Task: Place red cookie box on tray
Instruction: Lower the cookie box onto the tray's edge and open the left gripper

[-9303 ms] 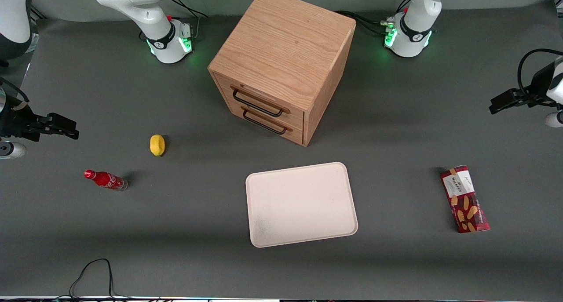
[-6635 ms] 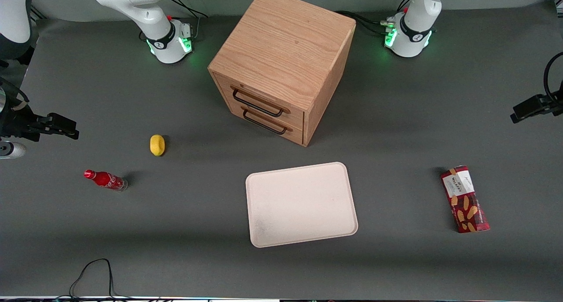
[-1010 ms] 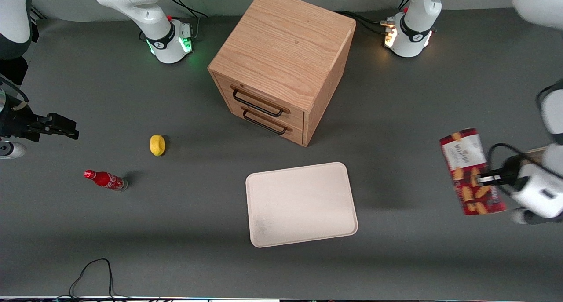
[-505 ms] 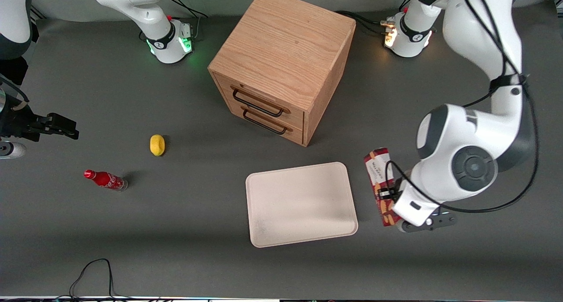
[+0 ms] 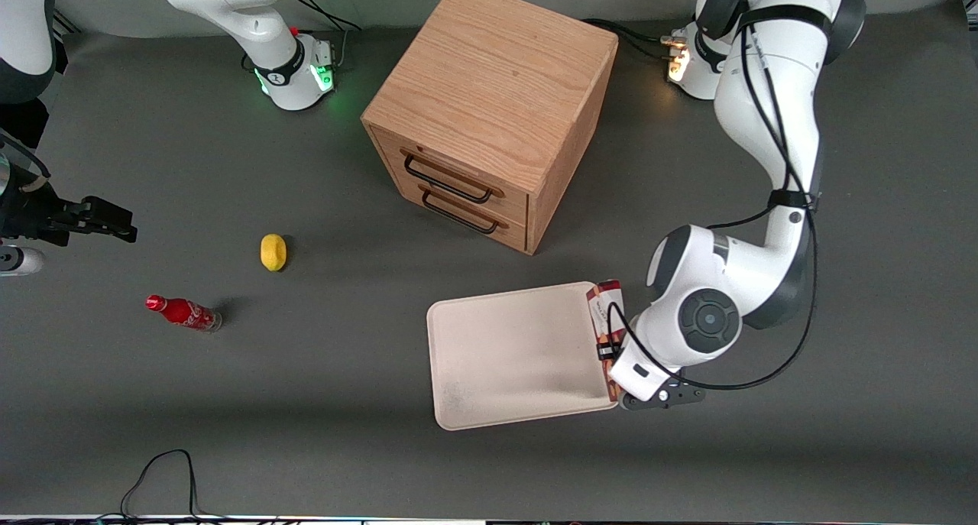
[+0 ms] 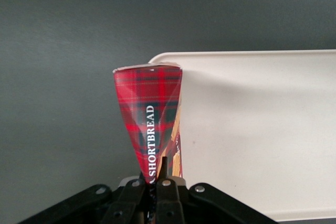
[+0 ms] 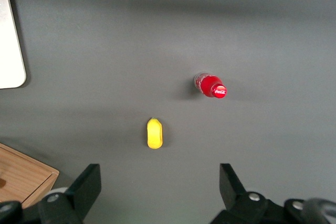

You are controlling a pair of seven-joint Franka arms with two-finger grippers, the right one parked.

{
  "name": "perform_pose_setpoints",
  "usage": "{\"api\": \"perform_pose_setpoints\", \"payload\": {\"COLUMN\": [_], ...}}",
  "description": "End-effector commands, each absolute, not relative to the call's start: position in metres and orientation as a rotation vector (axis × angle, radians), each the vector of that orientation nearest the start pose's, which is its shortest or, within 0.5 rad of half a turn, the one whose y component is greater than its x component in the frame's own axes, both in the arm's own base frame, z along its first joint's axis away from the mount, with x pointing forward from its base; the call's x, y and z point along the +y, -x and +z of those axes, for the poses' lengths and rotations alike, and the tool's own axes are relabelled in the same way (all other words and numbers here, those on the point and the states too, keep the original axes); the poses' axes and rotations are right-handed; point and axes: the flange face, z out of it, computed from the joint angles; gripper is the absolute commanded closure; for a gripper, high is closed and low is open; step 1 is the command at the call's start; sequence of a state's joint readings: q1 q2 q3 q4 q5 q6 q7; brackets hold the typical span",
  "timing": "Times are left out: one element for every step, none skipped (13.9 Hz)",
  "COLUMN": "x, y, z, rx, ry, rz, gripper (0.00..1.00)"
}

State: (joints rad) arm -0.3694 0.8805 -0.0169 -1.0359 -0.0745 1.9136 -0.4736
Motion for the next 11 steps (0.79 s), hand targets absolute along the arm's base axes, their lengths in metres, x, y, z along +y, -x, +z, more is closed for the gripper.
{"api": "perform_pose_setpoints", "payload": {"x": [-0.293,-0.293,-0.293,-0.294,-0.298,-0.302,-0.302,-0.302,-0.302,-0.302,-0.301], "y": [-0.720,-0.720,-0.720,-0.720,-0.718,-0.716,-0.716,-0.716,-0.716,-0.716,-0.716], "z": [0.310,0.305,0.297,0.288,0.281,0.272,0.271,0.270,0.269,0.268,0.267], "rx": [-0.213,-0.212,-0.213,-0.211,-0.205,-0.200,-0.201,-0.200,-0.200,-0.199,-0.200], "ry": [3.208,3.204,3.202,3.205,3.208,3.211,3.212,3.210,3.209,3.207,3.205], "rz": [0.025,0.025,0.026,0.012,-0.002,-0.016,-0.018,-0.017,-0.015,-0.013,-0.012], "gripper": [1.00,1.00,1.00,1.00,1.00,1.00,1.00,1.00,1.00,1.00,1.00]}}
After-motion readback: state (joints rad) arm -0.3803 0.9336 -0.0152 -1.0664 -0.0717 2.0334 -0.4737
